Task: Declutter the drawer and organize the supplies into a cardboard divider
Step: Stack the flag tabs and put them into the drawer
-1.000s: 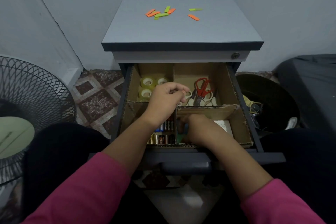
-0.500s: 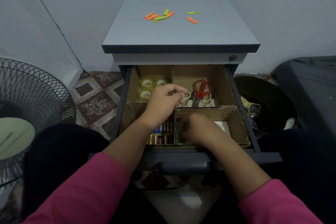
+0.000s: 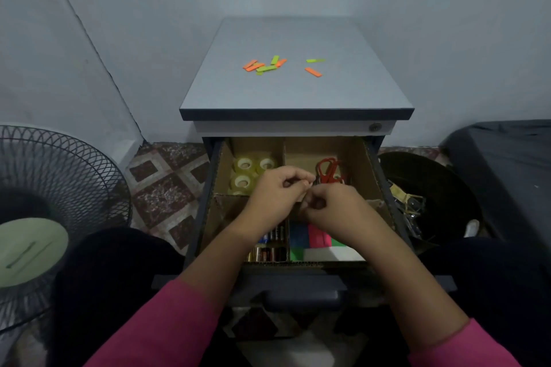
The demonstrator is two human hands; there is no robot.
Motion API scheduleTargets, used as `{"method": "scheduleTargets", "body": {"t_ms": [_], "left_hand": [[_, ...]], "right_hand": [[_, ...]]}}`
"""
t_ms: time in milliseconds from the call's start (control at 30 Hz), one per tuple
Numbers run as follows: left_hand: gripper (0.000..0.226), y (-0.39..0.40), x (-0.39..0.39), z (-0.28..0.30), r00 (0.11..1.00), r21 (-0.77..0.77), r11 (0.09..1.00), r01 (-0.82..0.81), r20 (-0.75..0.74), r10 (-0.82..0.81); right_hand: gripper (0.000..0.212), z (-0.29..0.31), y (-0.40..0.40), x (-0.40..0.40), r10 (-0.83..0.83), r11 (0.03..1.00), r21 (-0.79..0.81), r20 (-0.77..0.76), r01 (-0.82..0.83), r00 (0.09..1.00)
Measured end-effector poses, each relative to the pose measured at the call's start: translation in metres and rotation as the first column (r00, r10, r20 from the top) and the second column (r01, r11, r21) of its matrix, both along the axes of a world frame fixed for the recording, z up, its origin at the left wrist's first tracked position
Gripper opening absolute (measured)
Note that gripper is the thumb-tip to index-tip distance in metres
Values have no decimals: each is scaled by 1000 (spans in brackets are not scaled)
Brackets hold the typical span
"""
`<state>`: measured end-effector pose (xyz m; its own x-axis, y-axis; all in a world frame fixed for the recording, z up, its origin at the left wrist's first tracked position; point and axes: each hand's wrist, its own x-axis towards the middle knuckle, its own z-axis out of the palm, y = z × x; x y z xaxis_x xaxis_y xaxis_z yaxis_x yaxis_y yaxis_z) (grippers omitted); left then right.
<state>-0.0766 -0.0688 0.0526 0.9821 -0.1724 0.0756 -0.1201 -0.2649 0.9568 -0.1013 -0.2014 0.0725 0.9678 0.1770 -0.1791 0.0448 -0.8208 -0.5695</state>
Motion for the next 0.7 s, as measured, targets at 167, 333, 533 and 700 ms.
{"method": "scheduleTargets", "body": {"t_ms": [167,333,533,700], "left_hand": [[19,-1,14,23,987,-26,997,-67,144,70],[18,7,47,47,940,48,980,-193,295,171],[25,16,101,70,897,232,907,-351,362,255],[31,28,149,67,944,440,843,-309,248,217]], "right_hand": [[14,28,-2,16,-106,991,102,165,90,981],[16,54,-3,47,-233,972,107,440,207,867],[21,66,-11,113,-245,968,74,509,242,825],[30,57,-17,161,-275,960,66,416,273,867]]}}
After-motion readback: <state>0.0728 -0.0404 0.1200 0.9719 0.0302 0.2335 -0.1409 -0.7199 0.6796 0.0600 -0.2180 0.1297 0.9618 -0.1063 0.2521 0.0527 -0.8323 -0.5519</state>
